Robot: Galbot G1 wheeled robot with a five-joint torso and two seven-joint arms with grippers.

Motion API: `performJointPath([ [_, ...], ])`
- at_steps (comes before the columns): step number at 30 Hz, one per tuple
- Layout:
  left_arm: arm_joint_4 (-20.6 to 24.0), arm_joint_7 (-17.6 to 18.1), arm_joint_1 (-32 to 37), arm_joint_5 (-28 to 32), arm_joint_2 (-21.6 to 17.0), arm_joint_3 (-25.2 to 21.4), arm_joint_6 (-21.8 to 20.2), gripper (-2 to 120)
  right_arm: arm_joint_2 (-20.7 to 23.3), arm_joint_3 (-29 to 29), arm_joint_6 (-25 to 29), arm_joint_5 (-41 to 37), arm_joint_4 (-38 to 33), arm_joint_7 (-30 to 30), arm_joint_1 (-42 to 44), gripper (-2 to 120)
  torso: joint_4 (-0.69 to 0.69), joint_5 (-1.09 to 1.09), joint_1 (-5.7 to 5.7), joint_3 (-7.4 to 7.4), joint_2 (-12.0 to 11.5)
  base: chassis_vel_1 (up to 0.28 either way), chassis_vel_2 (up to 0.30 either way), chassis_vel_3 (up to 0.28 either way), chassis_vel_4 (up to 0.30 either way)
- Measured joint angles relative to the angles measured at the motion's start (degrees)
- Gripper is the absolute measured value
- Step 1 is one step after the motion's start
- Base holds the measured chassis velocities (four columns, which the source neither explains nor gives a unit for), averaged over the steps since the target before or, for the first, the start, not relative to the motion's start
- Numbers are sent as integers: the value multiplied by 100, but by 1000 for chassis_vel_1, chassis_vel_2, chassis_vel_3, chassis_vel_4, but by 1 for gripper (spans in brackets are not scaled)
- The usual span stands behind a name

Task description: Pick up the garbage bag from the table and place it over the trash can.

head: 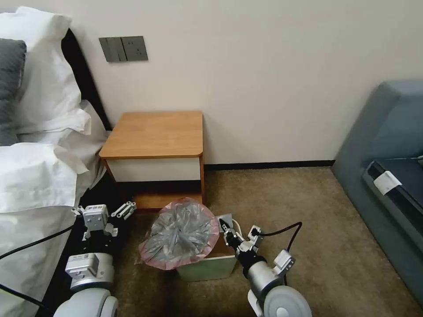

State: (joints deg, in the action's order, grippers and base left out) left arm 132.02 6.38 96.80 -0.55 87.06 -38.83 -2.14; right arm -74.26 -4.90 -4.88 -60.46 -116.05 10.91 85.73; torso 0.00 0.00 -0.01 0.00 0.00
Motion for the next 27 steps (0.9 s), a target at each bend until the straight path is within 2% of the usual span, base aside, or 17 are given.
performJointPath([
  [1,0,0,0,0,0,0,0,100,0,0,0,0,0,0,0,4,0,0,0,0,0,0,0,0,0],
  [4,-20,1,6,1,7,-38,25,100,-20,64,-2,204,-1,30,-3,17,0,0,0,0,0,0,0,0,0],
  [5,-20,1,6,1,7,-38,25,100,-20,64,-2,204,-1,30,-3,17,0,0,0,0,0,0,0,0,0],
  [8,-41,-3,5,15,5,-93,64,100,4,139,6,513,-76,59,95,32,0,0,0,0,0,0,0,0,0],
  [11,-60,-6,2,22,3,-107,82,100,31,199,37,684,-107,53,173,39,0,-1,0,0,0,0,0,0,0],
  [13,-83,-13,-4,33,2,-126,95,100,61,286,143,1029,-119,17,282,50,0,-1,0,0,0,0,0,0,0],
  [14,-83,-13,-4,33,2,-126,95,100,61,286,143,1029,-119,17,282,50,0,-1,0,0,0,0,0,0,0],
  [20,-131,10,-40,57,1,-108,121,100,153,298,293,1323,-243,5,461,75,0,-1,0,0,0,0,0,0,0],
  [23,-147,19,-53,63,2,-99,125,100,166,277,295,1355,-288,19,485,81,0,-1,1,0,0,0,0,0,0],
  [27,-201,24,-80,69,17,-57,130,100,284,293,309,1717,-541,115,534,99,-1,-1,0,0,0,0,0,0,0],
])
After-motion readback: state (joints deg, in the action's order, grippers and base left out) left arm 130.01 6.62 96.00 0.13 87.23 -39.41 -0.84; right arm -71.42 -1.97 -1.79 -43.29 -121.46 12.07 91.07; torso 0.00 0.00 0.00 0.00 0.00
